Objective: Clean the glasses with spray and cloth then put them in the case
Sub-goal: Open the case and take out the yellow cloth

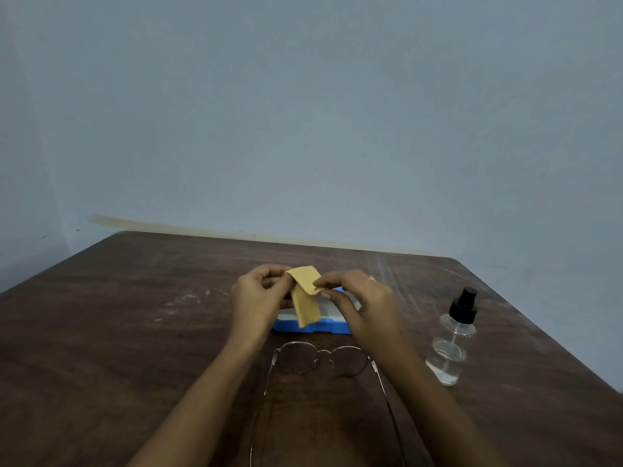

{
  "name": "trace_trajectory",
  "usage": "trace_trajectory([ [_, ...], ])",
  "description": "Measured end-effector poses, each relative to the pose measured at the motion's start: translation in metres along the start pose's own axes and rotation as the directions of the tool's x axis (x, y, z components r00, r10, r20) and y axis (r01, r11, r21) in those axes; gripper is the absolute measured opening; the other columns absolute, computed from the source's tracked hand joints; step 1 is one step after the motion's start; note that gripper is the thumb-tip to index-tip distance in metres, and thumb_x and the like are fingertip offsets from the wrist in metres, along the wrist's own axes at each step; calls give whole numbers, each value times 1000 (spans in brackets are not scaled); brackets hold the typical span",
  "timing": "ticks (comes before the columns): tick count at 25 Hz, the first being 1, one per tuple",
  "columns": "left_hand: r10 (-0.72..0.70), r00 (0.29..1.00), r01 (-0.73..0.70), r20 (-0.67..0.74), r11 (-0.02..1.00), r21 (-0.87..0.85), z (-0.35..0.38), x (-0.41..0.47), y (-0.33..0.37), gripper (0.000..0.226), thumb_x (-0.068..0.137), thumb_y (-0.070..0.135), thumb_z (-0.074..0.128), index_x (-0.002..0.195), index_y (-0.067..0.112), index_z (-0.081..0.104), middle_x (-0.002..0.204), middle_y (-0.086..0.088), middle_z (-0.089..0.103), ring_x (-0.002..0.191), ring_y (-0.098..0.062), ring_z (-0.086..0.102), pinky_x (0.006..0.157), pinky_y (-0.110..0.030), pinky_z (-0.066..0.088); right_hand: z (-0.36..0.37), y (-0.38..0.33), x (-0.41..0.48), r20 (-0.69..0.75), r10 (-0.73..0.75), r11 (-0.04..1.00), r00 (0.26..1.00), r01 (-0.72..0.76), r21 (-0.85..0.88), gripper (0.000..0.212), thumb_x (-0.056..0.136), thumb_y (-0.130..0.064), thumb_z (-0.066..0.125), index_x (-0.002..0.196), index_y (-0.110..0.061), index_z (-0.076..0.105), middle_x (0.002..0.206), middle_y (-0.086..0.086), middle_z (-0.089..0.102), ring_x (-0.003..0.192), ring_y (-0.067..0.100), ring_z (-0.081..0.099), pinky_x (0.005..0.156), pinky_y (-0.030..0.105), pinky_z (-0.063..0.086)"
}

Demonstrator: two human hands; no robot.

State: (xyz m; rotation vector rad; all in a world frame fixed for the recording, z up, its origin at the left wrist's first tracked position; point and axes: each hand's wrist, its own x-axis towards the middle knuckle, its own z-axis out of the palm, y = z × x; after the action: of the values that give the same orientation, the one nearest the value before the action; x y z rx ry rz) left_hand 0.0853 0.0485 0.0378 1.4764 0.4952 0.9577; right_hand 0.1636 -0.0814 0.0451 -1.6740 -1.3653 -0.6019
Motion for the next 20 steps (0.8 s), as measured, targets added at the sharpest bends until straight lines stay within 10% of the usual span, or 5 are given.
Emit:
trace_trajectory([
  [6,-162,982,181,93,945,-272,0,-5,9,5,81,3,60,85,6,62,79,-11,67,59,-9,68,51,-17,55,4,1,-3,143,-48,991,989,66,-119,27,83,-21,44,91,-15,70,83,1,73,79,18,66,69,34,52],
  [12,-211,965,255,158,897,-361,2,-9,14,9,83,-1,55,88,6,58,86,-13,65,64,-13,68,54,-18,57,6,-2,-5,172,78,996,982,-72,-44,40,79,-46,51,97,-13,64,95,-1,65,83,5,57,70,13,44],
  [20,-118,958,203,263,925,-323,7,-17,15,20,83,-3,53,98,8,59,96,-10,67,74,-13,69,68,-27,60,3,-4,-5,75,221,975,972,-220,-20,27,84,-3,56,108,-14,63,90,-9,62,74,-12,53,66,3,42],
])
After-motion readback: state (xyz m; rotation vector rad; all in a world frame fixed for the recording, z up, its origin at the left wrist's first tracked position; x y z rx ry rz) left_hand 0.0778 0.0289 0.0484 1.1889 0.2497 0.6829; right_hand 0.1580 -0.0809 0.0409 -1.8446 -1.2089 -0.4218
